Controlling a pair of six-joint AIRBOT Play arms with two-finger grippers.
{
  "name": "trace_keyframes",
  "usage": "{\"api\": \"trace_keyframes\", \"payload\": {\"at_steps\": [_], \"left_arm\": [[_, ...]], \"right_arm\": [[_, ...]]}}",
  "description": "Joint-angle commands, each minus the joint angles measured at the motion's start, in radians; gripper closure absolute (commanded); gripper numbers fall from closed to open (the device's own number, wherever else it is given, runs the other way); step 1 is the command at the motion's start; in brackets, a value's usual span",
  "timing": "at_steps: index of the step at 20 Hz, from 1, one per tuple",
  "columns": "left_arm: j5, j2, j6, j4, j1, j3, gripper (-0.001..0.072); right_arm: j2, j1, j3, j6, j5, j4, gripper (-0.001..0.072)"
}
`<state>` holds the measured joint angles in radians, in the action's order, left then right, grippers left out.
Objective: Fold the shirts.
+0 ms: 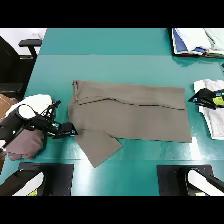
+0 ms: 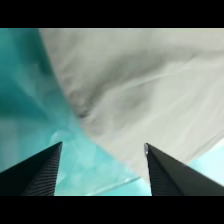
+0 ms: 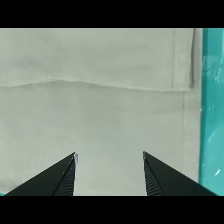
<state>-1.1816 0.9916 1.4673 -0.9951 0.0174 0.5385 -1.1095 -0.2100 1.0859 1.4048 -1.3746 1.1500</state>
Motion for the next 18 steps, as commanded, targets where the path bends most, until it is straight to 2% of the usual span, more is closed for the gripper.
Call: {"api": "trace_keyframes", "payload": {"at_steps": [1, 4, 6, 7, 9, 10, 14, 18], "left_arm": [[0.063, -0.013, -0.035, 0.096, 0.002, -0.063, 0.0102], [0.129, -0.011, -0.029, 0.101, 0.105, -0.070, 0.0102], [0.164, -0.011, 0.005, 0.109, 0.182, -0.070, 0.0103], [0.160, -0.011, 0.023, 0.110, 0.195, -0.069, 0.0128], [0.121, -0.011, 0.018, 0.120, 0.195, -0.060, 0.0544], [0.104, -0.011, 0.016, 0.119, 0.195, -0.050, 0.0689], [0.056, -0.012, -0.010, 0.112, 0.195, 0.019, 0.0688], [0.060, -0.012, -0.010, 0.113, 0.195, 0.051, 0.0688]], "right_arm": [[0.018, -0.001, -0.027, 0.000, 0.007, -0.007, 0.0241], [0.018, 0.002, -0.027, 0.000, 0.007, -0.008, 0.0241], [0.018, 0.001, -0.027, 0.000, 0.003, -0.007, 0.0241], [0.018, 0.000, -0.027, 0.000, -0.002, -0.005, 0.0242], [0.018, -0.020, -0.027, 0.000, -0.035, -0.003, 0.0241], [0.018, -0.039, -0.027, 0.000, -0.056, 0.001, 0.0241], [0.022, -0.163, -0.047, 0.000, -0.161, 0.135, 0.0242], [0.035, -0.348, -0.273, 0.000, -0.145, 0.159, 0.0238]]}}
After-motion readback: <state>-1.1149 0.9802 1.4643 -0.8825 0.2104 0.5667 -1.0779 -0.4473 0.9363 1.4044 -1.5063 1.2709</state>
